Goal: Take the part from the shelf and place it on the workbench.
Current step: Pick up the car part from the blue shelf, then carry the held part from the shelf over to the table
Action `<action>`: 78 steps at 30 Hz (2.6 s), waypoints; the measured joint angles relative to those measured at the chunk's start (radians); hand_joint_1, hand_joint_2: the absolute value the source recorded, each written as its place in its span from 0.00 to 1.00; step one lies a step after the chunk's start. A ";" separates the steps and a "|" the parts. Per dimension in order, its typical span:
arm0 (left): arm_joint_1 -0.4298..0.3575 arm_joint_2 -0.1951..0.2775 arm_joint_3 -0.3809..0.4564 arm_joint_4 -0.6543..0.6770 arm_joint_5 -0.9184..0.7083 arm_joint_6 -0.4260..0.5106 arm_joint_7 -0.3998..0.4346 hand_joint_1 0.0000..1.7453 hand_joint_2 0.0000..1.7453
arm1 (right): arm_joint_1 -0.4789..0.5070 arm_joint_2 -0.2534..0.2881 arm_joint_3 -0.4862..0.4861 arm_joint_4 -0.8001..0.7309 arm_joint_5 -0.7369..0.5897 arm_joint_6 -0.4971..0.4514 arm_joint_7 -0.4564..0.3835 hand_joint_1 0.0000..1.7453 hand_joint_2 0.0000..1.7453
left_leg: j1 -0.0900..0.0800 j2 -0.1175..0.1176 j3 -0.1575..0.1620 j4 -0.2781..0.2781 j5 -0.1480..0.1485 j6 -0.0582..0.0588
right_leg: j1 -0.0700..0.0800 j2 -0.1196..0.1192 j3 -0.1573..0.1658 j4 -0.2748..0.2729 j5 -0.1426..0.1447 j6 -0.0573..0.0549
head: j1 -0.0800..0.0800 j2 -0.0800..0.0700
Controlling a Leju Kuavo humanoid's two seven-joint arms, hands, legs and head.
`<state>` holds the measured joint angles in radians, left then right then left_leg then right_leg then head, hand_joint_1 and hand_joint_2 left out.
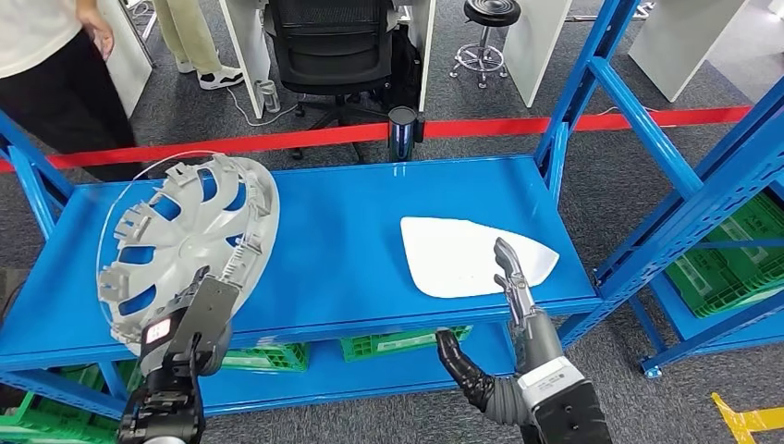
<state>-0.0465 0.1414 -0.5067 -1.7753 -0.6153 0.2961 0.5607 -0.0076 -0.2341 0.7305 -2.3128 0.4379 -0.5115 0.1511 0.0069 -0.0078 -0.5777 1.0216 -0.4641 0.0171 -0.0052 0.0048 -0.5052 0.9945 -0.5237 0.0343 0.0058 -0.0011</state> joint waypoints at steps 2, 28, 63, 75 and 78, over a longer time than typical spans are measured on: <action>0.006 0.001 -0.007 -0.022 0.033 0.024 -0.054 1.00 1.00 | 0.007 -0.004 0.000 -0.002 0.006 -0.011 0.002 0.00 1.00 | 0.000 0.000 0.000 0.000 0.000 0.000 | 0.000 0.000 0.000 0.000 0.000 0.000 | 0.000 0.000; 0.098 0.017 -0.125 -0.416 0.245 0.194 -0.593 1.00 1.00 | 0.063 -0.057 0.000 -0.002 0.016 -0.090 -0.030 0.00 1.00 | 0.000 0.000 -0.003 0.000 0.000 0.000 | 0.000 0.000 -0.003 -0.001 0.000 0.000 | 0.000 0.000; 0.121 0.049 -0.191 -0.482 0.303 0.267 -0.704 1.00 1.00 | 0.070 -0.074 0.010 -0.002 0.009 -0.125 -0.030 0.00 1.00 | -0.004 0.000 -0.003 -0.004 -0.001 0.013 | -0.006 0.000 0.002 -0.013 0.004 0.015 | -0.005 0.000; 0.123 0.054 -0.200 -0.487 0.266 0.289 -0.700 1.00 1.00 | 0.072 -0.080 0.012 -0.001 0.002 -0.126 -0.030 0.00 1.00 | 0.001 0.003 -0.007 -0.014 0.017 0.012 | -0.007 0.000 -0.034 0.029 0.014 0.011 | 0.024 0.000; 0.122 0.058 -0.204 -0.492 0.251 0.291 -0.696 1.00 1.00 | 0.072 -0.082 0.012 -0.002 0.002 -0.126 -0.031 0.00 1.00 | 0.001 0.003 -0.015 -0.013 0.026 -0.008 | -0.002 0.001 -0.028 0.009 0.031 -0.007 | 0.020 0.000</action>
<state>0.0759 0.1990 -0.7110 -2.2677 -0.3638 0.5874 -0.1353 0.0644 -0.3163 0.7422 -2.3143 0.4396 -0.6375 0.1204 0.0074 -0.0051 -0.5930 1.0081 -0.4377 0.0096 -0.0075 0.0060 -0.5328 1.0034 -0.4930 0.0276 0.0257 -0.0011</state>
